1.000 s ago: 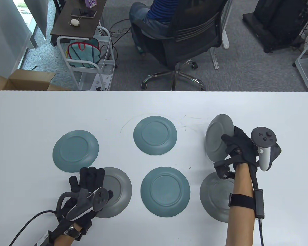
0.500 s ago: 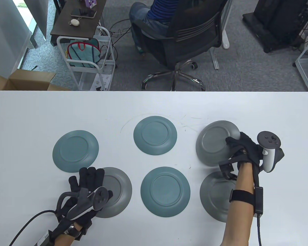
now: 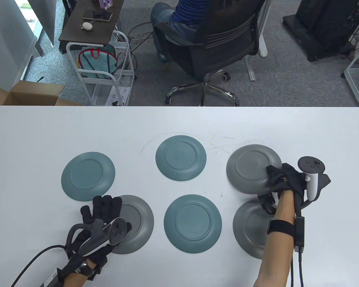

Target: Flip plate to back facing up

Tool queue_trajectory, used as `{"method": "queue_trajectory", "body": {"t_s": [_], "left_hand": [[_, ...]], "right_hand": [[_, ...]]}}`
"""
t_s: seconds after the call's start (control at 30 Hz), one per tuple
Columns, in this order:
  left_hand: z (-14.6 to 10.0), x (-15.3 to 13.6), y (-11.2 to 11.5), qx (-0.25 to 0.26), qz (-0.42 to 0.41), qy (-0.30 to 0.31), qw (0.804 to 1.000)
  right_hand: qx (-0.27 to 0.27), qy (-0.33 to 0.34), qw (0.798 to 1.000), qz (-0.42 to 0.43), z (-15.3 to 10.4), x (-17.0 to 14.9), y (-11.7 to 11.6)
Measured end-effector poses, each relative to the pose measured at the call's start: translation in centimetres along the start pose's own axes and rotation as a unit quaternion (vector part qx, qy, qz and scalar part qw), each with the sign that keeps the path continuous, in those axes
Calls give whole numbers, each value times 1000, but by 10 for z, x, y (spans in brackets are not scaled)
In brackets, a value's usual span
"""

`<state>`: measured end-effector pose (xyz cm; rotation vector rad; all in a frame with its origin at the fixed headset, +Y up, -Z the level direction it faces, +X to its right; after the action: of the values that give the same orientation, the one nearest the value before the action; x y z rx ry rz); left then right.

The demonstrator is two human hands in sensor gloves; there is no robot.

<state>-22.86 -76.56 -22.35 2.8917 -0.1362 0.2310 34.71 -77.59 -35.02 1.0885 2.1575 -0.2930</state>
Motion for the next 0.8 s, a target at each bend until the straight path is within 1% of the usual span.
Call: {"method": "queue_trajectory", "body": {"t_s": [0.4,0.57,0.8], "left_hand": [[0,0,-1,3,0,0,1000],[0,0,-1,2,0,1,1000],[0,0,0,0,1,0,1000]], "right_hand": [[-14,-15,998,-59,4,-3,-5],[-16,-19,997,-71,6,-4,-8],[-44,-13,988,-148,5,4,-12]]}}
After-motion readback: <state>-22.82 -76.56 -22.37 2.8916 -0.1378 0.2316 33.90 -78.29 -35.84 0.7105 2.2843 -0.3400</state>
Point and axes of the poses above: the tracker on the back of each hand, its own x axis roughly to the thumb side, its own z axis roughly from the wrist to the fingertips, y = z × x, the point moved 5 cm from there along z, roughly from the wrist to the fingertips, and after that the axes turned 3 degrees about -z, right-handed, at the moved point
